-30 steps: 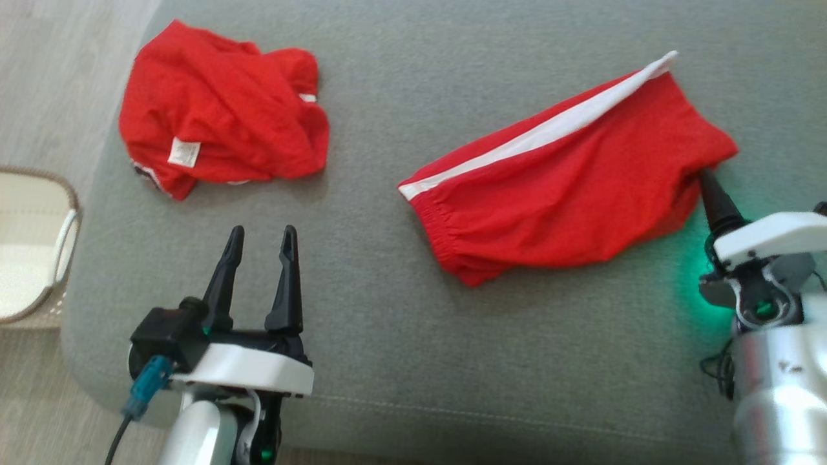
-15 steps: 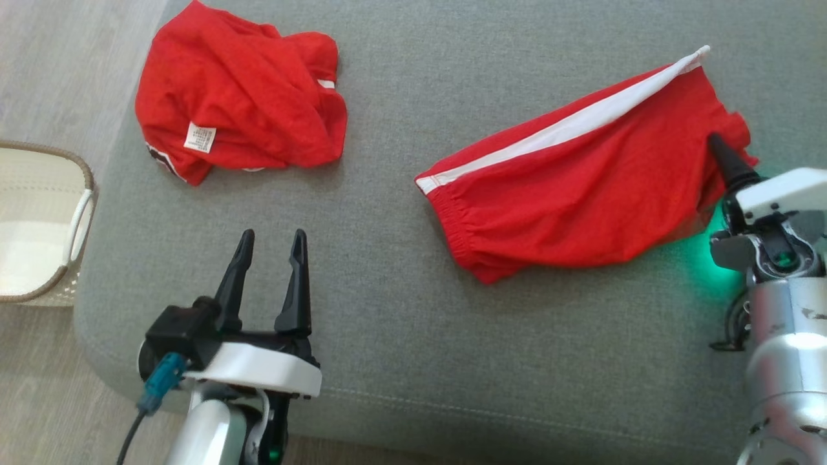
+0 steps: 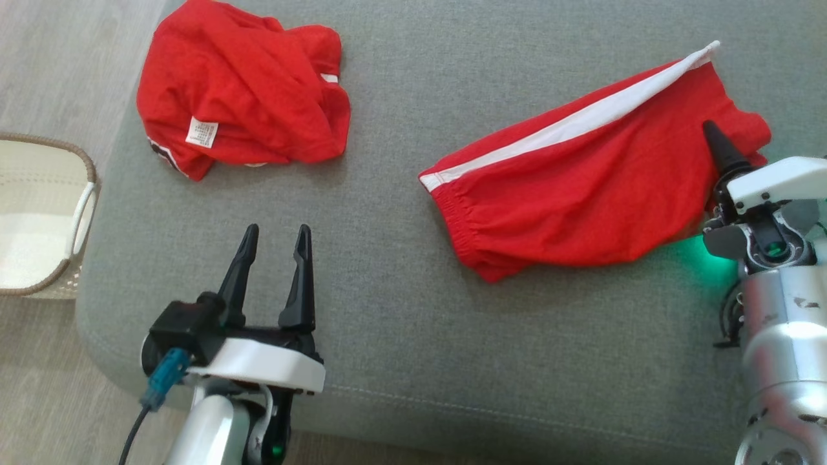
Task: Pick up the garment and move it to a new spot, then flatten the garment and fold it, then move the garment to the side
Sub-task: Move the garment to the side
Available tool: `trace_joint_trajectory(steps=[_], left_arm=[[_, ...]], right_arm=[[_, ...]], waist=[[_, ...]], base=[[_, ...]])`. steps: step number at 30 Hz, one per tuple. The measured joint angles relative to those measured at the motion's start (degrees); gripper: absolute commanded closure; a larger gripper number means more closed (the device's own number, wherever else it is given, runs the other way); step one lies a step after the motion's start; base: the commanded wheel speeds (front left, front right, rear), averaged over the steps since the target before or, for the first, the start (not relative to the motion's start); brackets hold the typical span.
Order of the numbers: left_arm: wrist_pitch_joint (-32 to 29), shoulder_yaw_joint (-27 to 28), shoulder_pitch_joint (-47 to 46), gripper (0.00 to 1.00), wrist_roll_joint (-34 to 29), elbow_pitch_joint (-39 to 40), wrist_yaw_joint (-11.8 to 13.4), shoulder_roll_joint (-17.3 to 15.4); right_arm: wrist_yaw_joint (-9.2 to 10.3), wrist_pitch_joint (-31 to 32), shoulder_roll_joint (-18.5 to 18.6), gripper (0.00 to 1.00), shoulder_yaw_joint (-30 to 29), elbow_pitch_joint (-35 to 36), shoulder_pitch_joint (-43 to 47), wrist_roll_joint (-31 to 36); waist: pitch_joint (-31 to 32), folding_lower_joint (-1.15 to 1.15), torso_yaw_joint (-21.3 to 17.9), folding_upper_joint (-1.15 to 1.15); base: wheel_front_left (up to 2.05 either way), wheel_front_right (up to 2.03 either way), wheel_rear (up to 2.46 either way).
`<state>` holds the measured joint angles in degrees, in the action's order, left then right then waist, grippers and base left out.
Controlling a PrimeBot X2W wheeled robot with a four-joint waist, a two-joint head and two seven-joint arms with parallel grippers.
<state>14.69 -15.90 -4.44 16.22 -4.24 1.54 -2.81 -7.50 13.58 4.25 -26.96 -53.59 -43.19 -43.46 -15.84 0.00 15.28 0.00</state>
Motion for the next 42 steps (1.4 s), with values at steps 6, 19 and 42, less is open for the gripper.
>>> trace_joint_trajectory(steps=[6,19,42], left_arm=[[0.0,0.2,-0.5,0.00,0.4,-0.4,0.1,0.0],[0.0,0.5,-0.3,0.00,0.6,-1.2,0.0,0.0],[0.0,2.0,2.9,0.00,0.6,-1.5,0.0,0.0]], right_arm=[[-0.01,-2.9,0.6,1.00,-0.5,-2.2,-1.1,3.3],[0.00,-18.1,1.9,1.00,-9.3,-5.9,-1.0,7.4],[0.00,-27.1,-1.1,1.00,-18.9,-3.6,4.4,16.3]], waist=[[0.5,0.01,-0.2,0.00],[3.6,0.01,-2.1,0.00],[9.5,0.00,-6.8,0.00]], base=[[0.00,0.00,0.00],[0.00,0.00,0.00],[0.00,0.00,0.00]])
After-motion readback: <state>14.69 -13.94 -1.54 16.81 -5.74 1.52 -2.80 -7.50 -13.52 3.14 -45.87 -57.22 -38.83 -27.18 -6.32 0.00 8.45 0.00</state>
